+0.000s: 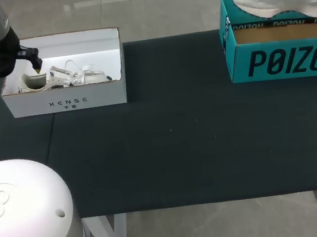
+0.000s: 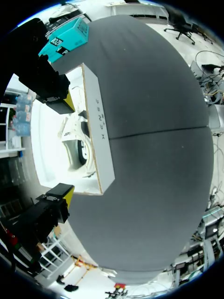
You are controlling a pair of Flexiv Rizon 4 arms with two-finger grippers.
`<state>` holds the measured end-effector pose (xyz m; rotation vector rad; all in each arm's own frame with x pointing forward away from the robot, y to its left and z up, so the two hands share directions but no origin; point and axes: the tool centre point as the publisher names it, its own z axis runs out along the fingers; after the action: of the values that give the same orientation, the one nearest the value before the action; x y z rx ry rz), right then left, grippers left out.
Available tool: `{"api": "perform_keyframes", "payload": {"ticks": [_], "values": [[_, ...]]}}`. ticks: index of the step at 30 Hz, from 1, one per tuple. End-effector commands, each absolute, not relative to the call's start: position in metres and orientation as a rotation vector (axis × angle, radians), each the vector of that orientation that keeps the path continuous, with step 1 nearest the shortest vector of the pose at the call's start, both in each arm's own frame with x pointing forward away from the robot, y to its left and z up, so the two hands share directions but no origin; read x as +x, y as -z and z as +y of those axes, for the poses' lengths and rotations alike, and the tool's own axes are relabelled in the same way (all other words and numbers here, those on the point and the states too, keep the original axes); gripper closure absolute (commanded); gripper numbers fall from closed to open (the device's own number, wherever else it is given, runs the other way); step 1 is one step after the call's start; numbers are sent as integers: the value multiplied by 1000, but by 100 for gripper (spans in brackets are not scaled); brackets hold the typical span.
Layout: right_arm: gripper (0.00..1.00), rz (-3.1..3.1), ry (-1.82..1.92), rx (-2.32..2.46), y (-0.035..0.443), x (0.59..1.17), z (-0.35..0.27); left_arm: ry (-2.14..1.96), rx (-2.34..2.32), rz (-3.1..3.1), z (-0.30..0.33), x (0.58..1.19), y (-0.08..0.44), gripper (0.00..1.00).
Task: Take the shoe out of the shoebox, open the shoe tongue, remove and reinsert the insole, then place the shoe into the shoebox
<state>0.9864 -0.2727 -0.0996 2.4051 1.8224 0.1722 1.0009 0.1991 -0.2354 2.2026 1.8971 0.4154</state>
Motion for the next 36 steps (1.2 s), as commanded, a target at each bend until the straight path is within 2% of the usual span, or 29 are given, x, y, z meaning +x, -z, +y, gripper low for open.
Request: {"api": "perform_keyframes", "payload": {"ticks": [1, 8, 18, 27, 36], "values": [[100, 1609, -446, 2158, 99, 886, -229, -416, 2202, 1895, 199, 1001, 236, 0], [100, 1621, -444, 2124, 119, 836, -186, -416, 2202, 1895, 199, 1001, 236, 0], [100, 1624, -513, 2057, 166, 803, -133, -416, 2202, 1895, 199, 1001, 236, 0], [100, 1690, -499, 2036, 211, 807, -94, -416, 2202, 1895, 199, 1001, 236, 0], [100, 1716, -431, 2053, 255, 838, -73, -416, 2202, 1895, 199, 1001, 236, 0]]}}
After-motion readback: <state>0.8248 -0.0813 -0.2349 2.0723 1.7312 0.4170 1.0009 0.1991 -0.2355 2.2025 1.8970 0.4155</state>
